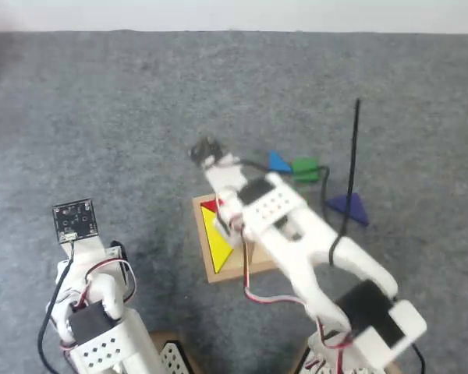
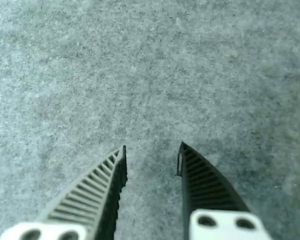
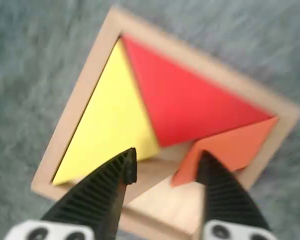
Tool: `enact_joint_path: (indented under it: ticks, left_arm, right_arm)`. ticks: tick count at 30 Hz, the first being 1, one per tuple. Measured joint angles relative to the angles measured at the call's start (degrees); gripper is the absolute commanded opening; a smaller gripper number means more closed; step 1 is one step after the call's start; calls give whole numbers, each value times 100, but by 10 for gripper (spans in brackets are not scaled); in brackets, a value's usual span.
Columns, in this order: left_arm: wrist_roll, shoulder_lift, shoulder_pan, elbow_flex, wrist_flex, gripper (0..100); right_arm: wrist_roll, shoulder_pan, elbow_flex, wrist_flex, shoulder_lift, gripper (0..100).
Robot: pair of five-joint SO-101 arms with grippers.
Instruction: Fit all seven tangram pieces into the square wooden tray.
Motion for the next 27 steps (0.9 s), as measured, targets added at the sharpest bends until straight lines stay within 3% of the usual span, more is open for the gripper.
enact_joint_path:
  ticks: [17, 27]
  left_arm:
    - [0, 0, 9, 0, 0, 167]
    - [0, 0, 9, 0, 0, 167]
  right_arm:
    - [-18, -123, 668, 88, -352, 223]
    - [334, 527, 580, -220, 18, 223]
